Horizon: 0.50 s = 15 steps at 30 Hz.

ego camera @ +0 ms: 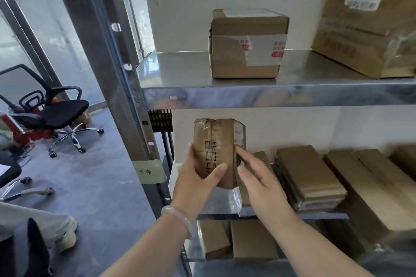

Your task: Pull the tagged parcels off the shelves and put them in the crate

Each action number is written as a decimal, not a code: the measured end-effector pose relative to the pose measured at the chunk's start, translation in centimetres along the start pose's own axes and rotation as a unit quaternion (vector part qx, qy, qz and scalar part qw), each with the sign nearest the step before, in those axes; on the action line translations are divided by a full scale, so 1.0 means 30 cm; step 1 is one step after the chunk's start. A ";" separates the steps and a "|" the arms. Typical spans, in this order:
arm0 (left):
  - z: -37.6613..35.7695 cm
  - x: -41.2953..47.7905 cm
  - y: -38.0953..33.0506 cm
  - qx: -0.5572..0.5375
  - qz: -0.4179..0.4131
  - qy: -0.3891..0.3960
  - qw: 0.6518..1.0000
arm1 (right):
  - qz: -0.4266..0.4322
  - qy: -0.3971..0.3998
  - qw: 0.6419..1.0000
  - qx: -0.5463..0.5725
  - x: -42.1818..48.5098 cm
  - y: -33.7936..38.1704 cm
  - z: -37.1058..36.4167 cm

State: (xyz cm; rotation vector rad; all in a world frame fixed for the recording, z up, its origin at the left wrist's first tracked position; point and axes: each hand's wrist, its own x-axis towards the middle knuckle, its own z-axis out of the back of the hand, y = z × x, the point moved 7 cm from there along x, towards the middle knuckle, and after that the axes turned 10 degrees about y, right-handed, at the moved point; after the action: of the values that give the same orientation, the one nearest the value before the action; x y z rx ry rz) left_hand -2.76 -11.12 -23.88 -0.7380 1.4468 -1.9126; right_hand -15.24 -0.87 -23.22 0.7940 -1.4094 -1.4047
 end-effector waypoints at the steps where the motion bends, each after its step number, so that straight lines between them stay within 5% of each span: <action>1: -0.009 0.002 -0.003 0.005 0.005 0.012 1.000 | 0.006 0.003 1.000 -0.016 -0.007 0.014 -0.009; 4: -0.016 -0.004 -0.007 0.060 0.054 0.020 0.997 | 0.014 0.027 0.998 -0.056 -0.027 0.038 -0.030; 10: -0.023 -0.019 0.037 -0.174 0.045 0.037 0.983 | -0.016 -0.044 0.988 -0.149 -0.041 0.051 0.044; 15: -0.045 -0.040 0.056 -0.249 0.075 0.043 0.965 | -0.079 -0.030 0.996 -0.015 -0.052 -0.006 0.062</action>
State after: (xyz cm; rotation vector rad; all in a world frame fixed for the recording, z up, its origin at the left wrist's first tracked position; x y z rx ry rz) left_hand -2.76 -9.72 -25.91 -0.7445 2.0113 -1.4926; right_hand -16.47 1.20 -23.43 0.8646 -1.3919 -1.5790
